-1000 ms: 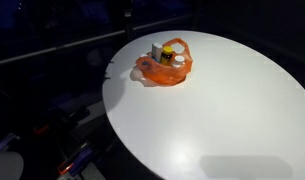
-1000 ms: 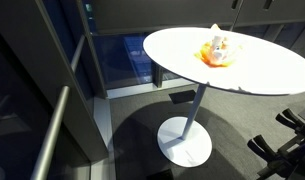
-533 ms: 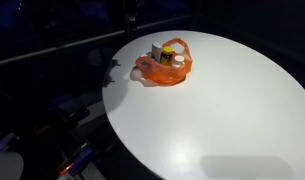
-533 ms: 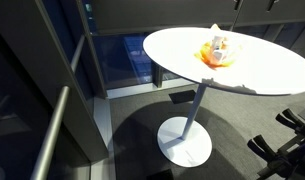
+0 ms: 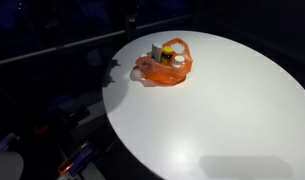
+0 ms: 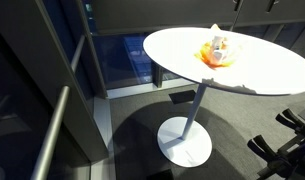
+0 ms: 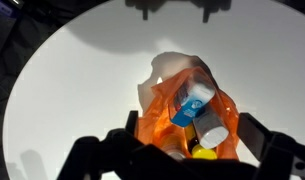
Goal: Remove the white container on the left from the plastic bag and put it on the table
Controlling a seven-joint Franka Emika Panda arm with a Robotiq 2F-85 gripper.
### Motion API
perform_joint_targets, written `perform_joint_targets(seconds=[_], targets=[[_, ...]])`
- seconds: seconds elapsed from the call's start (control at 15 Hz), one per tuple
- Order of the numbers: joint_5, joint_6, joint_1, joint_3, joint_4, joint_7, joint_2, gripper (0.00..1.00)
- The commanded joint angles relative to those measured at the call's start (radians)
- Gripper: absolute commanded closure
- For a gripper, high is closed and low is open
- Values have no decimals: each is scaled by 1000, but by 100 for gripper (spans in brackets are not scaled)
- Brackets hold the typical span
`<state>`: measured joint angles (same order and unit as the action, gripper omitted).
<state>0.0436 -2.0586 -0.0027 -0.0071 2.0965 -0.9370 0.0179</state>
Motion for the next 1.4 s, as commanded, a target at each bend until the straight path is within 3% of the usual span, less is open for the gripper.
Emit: perform_joint_targets(seconds=[0.0,0.33,0.93,1.33], targets=[[-3,-2,1,0,-17,31,12,0],[0,-27,-2,-6,-70,86,80,0],[24,-226,9,-60,-170,47,270,0],[-3,-260,17,-81,-216,54,343,0]])
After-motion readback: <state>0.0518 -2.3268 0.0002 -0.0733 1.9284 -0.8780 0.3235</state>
